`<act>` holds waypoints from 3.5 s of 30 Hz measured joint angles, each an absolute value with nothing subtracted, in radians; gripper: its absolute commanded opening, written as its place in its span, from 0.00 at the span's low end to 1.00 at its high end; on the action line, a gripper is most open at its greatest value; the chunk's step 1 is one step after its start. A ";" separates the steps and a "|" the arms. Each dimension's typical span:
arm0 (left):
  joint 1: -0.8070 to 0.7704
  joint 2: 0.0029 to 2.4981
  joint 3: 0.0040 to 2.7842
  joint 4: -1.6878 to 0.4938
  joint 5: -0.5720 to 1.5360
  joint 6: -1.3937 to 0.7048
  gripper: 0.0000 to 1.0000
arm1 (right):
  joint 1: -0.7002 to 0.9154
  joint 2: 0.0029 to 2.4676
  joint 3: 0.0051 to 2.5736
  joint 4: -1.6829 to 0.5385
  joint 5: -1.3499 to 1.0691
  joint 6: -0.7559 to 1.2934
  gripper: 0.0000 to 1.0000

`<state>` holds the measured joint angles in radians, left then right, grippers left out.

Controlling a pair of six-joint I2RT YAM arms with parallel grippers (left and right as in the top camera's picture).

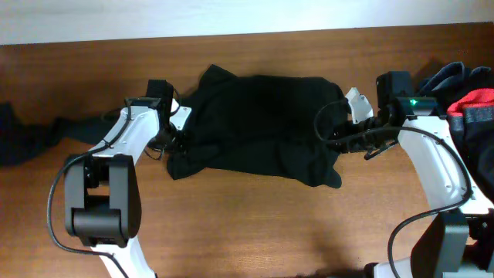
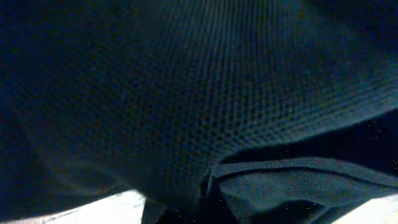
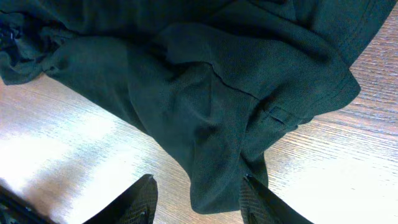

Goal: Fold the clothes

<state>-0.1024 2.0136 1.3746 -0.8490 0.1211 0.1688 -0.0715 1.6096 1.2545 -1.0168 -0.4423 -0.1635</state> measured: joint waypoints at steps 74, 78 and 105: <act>-0.249 1.751 1.380 -1.082 0.004 0.186 0.49 | -0.073 1.610 1.254 -1.043 -0.416 -0.101 0.51; -0.249 1.751 1.328 -1.062 0.004 0.197 0.49 | -0.073 1.610 1.254 -1.040 -0.416 -0.101 0.51; -0.249 1.751 1.156 -0.915 0.102 0.340 0.01 | -0.073 1.610 1.254 -1.027 -0.416 -0.101 0.52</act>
<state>-0.2485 1.7512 1.1561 -0.9154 0.1020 0.3405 -0.0727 1.6096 1.2541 -1.0267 -0.4160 -0.1005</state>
